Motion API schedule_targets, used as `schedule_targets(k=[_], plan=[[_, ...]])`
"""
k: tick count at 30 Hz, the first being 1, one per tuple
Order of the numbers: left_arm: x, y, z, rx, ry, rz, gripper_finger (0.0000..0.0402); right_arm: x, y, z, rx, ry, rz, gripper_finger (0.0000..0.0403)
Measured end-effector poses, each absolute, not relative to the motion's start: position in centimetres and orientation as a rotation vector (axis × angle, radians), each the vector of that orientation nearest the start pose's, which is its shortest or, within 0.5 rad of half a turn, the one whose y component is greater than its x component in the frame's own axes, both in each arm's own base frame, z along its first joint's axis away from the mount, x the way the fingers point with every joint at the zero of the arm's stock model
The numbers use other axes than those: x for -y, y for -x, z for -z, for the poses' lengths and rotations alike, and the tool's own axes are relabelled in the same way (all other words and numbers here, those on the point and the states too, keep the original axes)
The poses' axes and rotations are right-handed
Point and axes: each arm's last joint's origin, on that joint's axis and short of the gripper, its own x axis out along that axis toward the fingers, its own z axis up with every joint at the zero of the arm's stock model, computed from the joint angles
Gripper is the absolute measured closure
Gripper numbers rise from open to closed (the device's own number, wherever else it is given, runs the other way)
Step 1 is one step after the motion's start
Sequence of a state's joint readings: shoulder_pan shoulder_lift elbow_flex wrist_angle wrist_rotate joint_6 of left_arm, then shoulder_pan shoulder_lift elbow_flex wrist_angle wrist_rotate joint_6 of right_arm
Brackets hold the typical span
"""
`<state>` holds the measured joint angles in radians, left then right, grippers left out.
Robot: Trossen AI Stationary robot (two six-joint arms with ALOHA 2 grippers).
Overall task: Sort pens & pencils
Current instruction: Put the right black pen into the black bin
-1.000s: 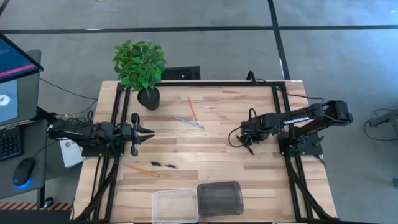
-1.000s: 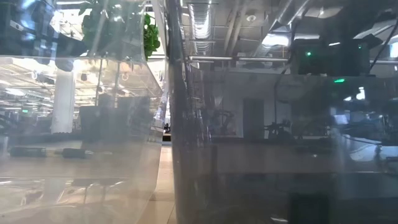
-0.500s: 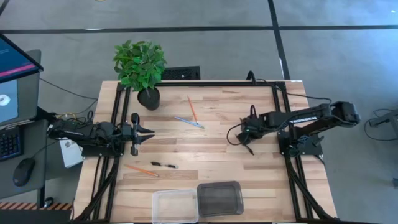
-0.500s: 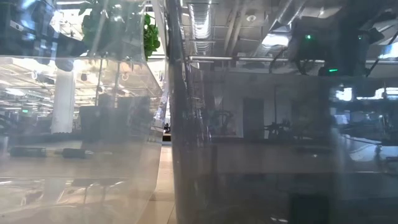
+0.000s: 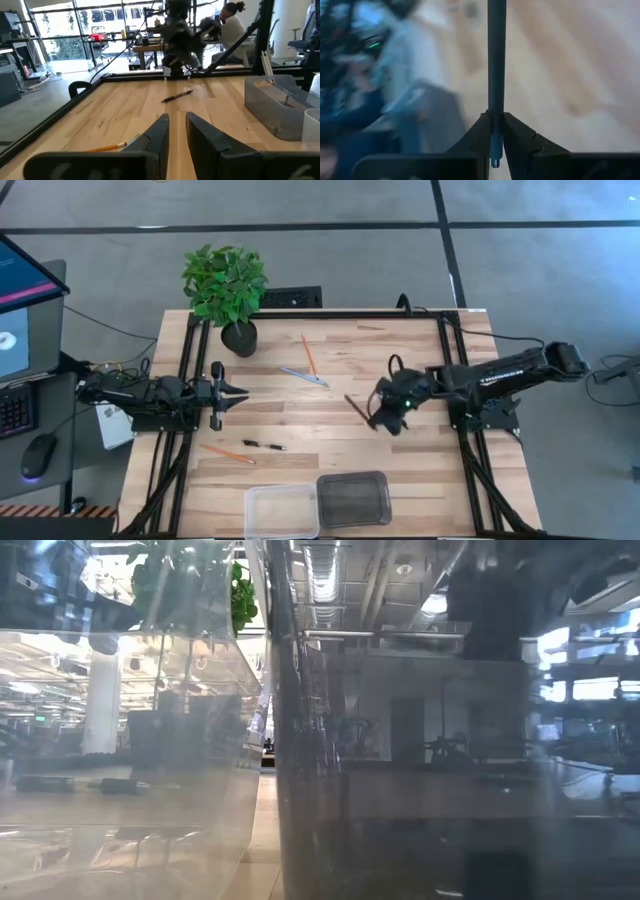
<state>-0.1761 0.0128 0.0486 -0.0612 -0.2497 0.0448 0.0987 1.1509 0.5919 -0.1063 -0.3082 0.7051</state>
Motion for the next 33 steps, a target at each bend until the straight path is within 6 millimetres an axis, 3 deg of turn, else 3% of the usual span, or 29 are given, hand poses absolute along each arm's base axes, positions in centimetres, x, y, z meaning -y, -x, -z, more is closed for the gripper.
schedule_targets(k=[8,15,25,33], plan=[[1.0,-9.4,-17.3,-0.027,-0.074,-0.072,0.0345,-8.1,-22.3,-21.5,-0.701,-0.6,-0.361,0.0341],[0.8,-9.4,-17.3,-0.028,-0.1,-0.143,0.0345,-10.5,-22.3,-21.5,-0.64,-0.498,-0.451,0.0341],[0.5,-9.4,-17.4,-0.028,-0.097,-0.223,0.0345,-12.7,-23.5,-18.3,-0.705,-0.397,-0.512,0.0341],[0.5,-9.4,-17.4,-0.028,-0.091,-0.229,0.0345,-16.5,-25.2,-18.0,-0.776,-0.399,-0.641,0.0341]])
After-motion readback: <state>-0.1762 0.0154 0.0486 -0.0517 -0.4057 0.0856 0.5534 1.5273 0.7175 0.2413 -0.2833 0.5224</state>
